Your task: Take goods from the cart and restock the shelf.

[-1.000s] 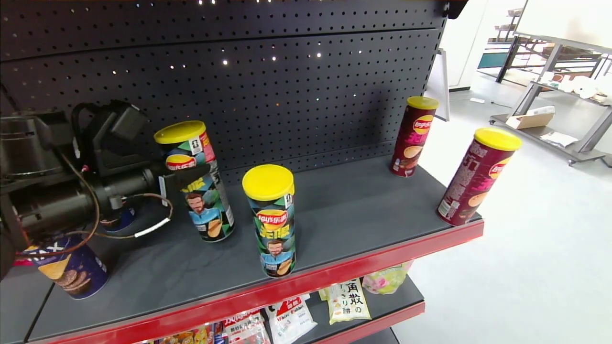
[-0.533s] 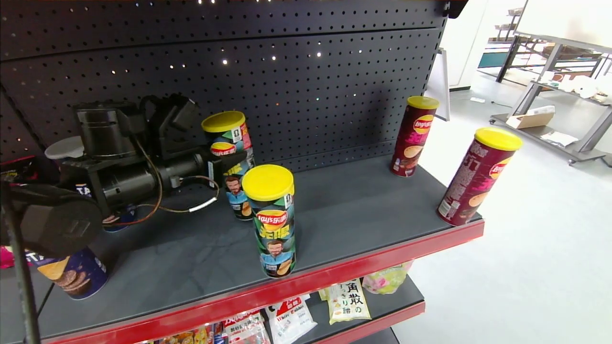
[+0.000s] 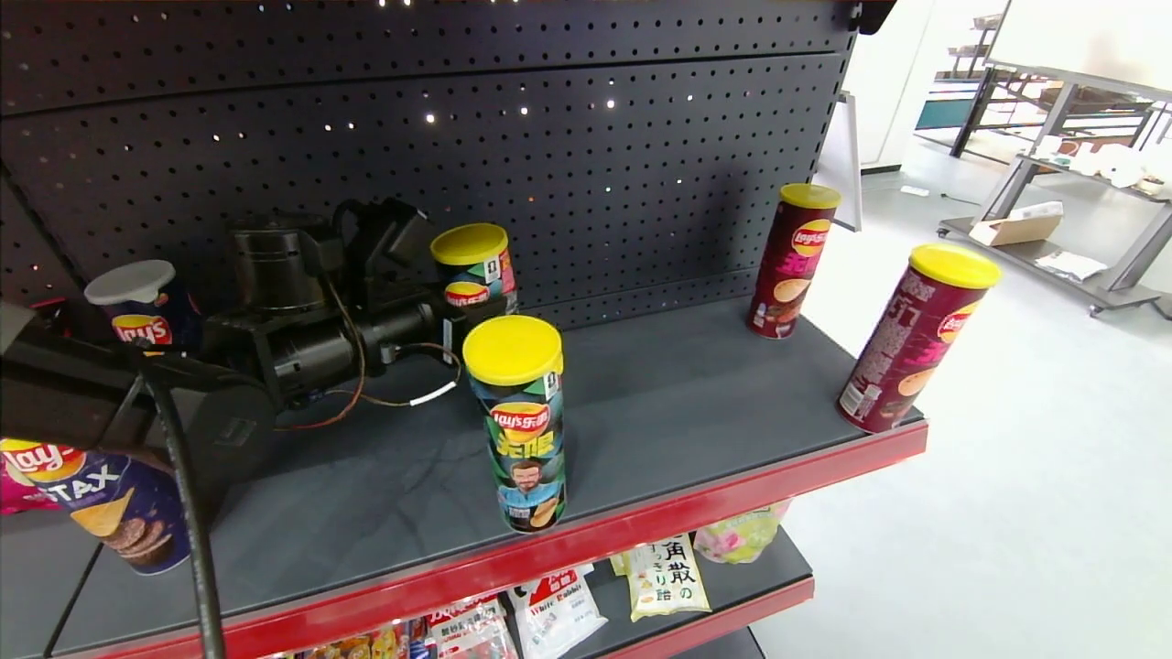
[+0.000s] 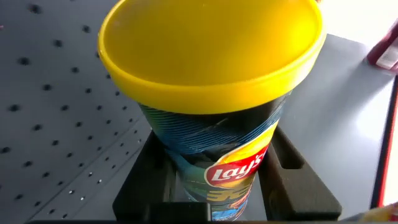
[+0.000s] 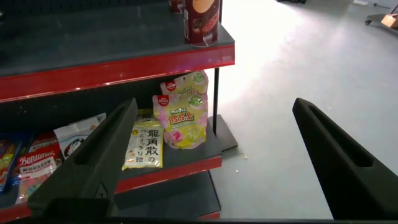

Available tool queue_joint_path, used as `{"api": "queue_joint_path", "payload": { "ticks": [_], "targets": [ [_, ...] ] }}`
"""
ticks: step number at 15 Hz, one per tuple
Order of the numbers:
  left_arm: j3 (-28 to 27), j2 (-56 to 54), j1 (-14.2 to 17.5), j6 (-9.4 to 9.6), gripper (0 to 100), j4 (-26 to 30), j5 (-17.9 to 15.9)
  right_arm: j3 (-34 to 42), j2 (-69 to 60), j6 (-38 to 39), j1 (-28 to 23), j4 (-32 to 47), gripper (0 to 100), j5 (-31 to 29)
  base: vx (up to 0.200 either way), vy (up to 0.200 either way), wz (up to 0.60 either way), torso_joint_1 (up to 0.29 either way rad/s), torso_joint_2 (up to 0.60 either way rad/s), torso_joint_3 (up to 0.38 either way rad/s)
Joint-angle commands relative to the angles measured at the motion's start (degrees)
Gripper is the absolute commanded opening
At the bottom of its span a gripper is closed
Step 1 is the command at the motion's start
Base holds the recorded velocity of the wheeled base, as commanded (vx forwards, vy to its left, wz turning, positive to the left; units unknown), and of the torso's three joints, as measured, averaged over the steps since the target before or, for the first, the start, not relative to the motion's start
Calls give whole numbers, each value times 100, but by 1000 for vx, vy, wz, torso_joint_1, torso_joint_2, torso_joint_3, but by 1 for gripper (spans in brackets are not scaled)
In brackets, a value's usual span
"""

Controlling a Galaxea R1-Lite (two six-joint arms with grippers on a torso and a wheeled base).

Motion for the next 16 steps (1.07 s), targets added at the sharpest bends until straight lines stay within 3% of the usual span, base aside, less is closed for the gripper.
{"api": "queue_joint_path", "payload": {
  "ticks": [1, 14, 16],
  "targets": [
    [-23, 102, -14, 35, 0, 0, 2, 0, 5, -1, 1, -1, 100, 2, 0, 0, 0, 0, 0, 0],
    [-217, 471, -146, 70, 0, -255, 2, 0, 5, -1, 1, -1, 100, 2, 0, 0, 0, 0, 0, 0],
    [-190, 453, -146, 175, 0, -246, 2, 0, 5, -1, 1, -1, 100, 2, 0, 0, 0, 0, 0, 0]
  ]
}}
